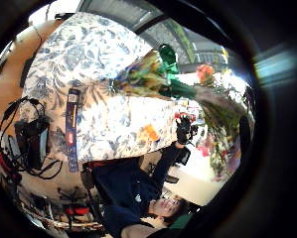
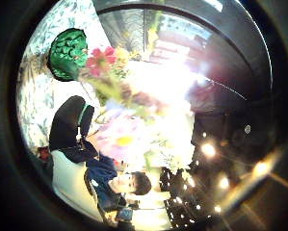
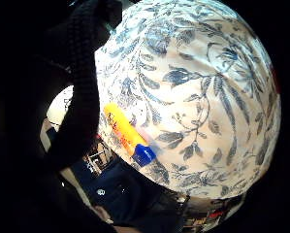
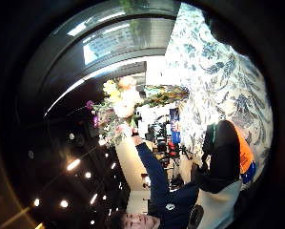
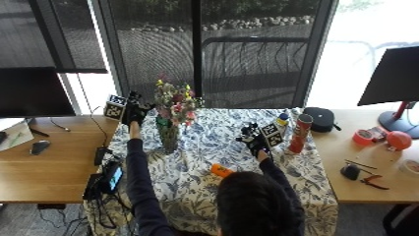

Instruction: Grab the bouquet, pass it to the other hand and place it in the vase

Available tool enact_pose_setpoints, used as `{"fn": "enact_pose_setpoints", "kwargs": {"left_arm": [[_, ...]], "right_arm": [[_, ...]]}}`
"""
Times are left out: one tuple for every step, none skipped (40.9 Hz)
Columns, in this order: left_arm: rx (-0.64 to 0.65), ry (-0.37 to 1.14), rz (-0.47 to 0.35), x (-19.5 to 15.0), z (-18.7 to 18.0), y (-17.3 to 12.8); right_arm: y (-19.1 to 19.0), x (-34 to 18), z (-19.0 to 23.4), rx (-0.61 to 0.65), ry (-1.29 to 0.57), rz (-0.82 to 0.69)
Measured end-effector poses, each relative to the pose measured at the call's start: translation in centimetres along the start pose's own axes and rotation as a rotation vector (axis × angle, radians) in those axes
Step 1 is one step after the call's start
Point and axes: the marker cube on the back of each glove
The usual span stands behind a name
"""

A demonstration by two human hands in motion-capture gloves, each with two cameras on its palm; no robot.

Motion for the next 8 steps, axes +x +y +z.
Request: {"fn": "enact_pose_setpoints", "kwargs": {"left_arm": [[0.024,-0.006,-0.024,-0.1,-0.4,-0.5],[0.044,-0.004,-0.026,-0.2,-0.8,-1.0],[0.061,-0.001,-0.022,-0.1,-1.2,-1.5],[0.073,0.004,-0.018,0.0,-1.5,-1.8],[0.081,0.009,-0.016,0.1,-1.7,-1.8],[0.086,0.013,-0.016,0.4,-1.9,-1.6],[0.088,0.016,-0.016,0.6,-2.0,-1.4],[0.090,0.018,-0.016,0.7,-2.1,-1.3]], "right_arm": [[0.3,-0.1,-0.1,0.017,-0.003,-0.005],[0.5,-0.3,-0.2,0.030,-0.010,-0.012],[0.7,-0.4,-0.3,0.048,-0.010,-0.017],[0.8,-0.4,-0.5,0.073,0.007,-0.033],[0.8,-0.2,-0.7,0.097,0.041,-0.075],[0.8,0.0,-1.0,0.108,0.083,-0.147],[0.7,0.3,-1.3,0.104,0.118,-0.229],[0.7,0.4,-1.5,0.097,0.137,-0.285]]}}
